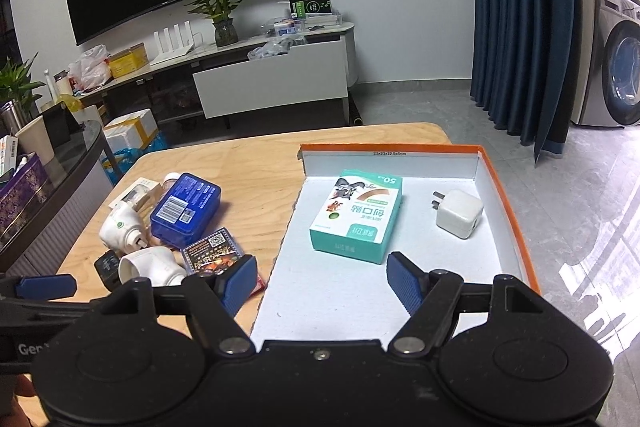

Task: Organize rigid objects
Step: 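Move both grippers back over the cluttered table toward the remaining items, then grasp the clear glass bottle with the left gripper while the right grasps the white round plug adapter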

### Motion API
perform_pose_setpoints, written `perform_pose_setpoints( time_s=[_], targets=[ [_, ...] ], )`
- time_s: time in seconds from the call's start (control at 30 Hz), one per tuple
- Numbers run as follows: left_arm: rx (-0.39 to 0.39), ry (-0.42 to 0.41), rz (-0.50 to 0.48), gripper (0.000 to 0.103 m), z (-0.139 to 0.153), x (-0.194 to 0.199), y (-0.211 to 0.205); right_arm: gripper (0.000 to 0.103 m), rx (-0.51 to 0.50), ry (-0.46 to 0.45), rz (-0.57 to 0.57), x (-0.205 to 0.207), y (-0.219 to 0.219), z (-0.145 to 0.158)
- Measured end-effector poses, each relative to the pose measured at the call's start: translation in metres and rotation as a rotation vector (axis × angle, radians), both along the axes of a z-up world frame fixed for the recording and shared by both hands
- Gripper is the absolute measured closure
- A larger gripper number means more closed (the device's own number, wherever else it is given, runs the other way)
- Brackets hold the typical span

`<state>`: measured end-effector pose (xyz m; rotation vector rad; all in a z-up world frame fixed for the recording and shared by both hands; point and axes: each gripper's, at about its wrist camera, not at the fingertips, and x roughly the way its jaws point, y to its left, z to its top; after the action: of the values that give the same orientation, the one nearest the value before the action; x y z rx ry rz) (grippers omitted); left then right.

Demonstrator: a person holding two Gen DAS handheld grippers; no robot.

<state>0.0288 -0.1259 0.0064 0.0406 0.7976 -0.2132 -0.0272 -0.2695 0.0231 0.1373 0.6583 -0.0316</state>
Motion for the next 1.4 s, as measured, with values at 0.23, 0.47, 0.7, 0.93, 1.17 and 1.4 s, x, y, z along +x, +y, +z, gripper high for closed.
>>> perform_pose_setpoints(
  time_s=[0.23,0.47,0.7,0.93,1.17,1.4],
  targets=[
    [-0.017,0.016,0.055,0.004,-0.008,-0.013,0.018,0.018,0.006,0.021,0.046,-0.001,0.014,-0.008],
    [0.009,0.012,0.157,0.004,-0.025,-0.028,0.044,0.018,0.009,0.049,0.116,-0.006,0.033,-0.020],
    [0.031,0.055,0.216,0.004,-0.052,-0.023,0.065,0.018,0.024,0.052,0.124,-0.007,0.034,-0.022],
    [0.050,0.042,0.243,0.009,-0.067,-0.013,0.067,0.018,0.033,0.059,0.138,-0.005,0.038,-0.026],
    [0.030,0.002,0.199,0.053,-0.069,-0.009,0.075,0.018,0.042,0.070,0.183,0.001,0.044,-0.032],
    [0.008,-0.022,0.219,0.053,-0.064,-0.008,0.090,0.018,0.023,0.071,0.387,0.023,0.074,-0.036]
  ],
)
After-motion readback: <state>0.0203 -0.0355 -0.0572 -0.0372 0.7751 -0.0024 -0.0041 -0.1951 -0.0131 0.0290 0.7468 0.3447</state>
